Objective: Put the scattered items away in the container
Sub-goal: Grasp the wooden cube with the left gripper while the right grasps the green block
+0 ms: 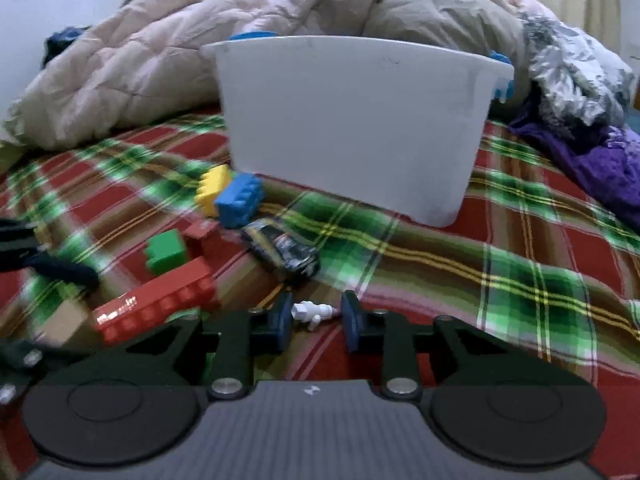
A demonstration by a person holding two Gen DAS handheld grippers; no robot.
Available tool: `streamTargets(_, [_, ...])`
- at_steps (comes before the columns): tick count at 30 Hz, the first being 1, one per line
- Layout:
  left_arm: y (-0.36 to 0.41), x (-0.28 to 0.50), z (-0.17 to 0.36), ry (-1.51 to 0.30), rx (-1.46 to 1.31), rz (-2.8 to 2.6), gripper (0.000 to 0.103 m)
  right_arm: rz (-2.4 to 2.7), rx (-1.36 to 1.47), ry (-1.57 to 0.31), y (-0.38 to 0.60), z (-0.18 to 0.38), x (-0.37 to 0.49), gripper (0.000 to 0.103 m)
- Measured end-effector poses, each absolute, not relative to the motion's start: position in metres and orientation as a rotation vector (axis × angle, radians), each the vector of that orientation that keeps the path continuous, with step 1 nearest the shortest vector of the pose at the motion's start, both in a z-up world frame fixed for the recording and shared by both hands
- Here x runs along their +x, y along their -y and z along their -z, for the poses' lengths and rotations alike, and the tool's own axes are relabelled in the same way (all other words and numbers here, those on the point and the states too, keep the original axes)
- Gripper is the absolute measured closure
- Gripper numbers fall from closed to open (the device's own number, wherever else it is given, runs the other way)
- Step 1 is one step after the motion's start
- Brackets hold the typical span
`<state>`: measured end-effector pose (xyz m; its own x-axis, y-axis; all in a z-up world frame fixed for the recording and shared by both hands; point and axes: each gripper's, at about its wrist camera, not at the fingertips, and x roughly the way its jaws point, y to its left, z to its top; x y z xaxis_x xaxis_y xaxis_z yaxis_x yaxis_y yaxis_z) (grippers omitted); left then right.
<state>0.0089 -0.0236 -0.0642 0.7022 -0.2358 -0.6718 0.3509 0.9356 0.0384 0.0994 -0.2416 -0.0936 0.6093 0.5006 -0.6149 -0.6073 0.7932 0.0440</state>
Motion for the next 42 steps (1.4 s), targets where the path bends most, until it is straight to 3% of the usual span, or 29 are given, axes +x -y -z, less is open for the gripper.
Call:
streamTargets(6, [0.019,0.008,0.065,-0.722,0.168,0.331,0.032,-0.775,-0.142,-0.705,0.257,0.092,0.078,0.073])
streamTargets(9, [0.019,0.007,0.067,-0.726,0.174,0.332,0.032,-0.789,-0.182,-0.683,0.249,0.094,0.069,0.067])
streamTargets(11, [0.020,0.007,0.067,-0.725,0.182,0.333,0.032,-0.782,-0.192,-0.675,0.246,0.092,0.067,0.036])
streamTargets(13, [0.021,0.006,0.068,-0.722,0.193,0.336,0.032,-0.769,-0.202,-0.663,0.246,0.090,0.065,0.031])
streamTargets(26, [0.018,-0.002,0.070,-0.698,0.184,0.319,0.032,-0.640,-0.224,-0.683,0.218,0.085,0.031,0.030])
streamTargets(31, [0.019,-0.005,0.070,-0.682,0.187,0.324,0.038,-0.528,-0.198,-0.673,0.203,0.088,0.035,0.031])
streamTargets(38, [0.019,-0.005,0.071,-0.658,0.188,0.324,0.048,-0.492,-0.175,-0.692,0.205,0.094,0.045,0.048])
streamTargets(42, [0.019,-0.004,0.071,-0.656,0.186,0.319,0.049,-0.500,-0.176,-0.688,0.201,0.094,0.044,0.057])
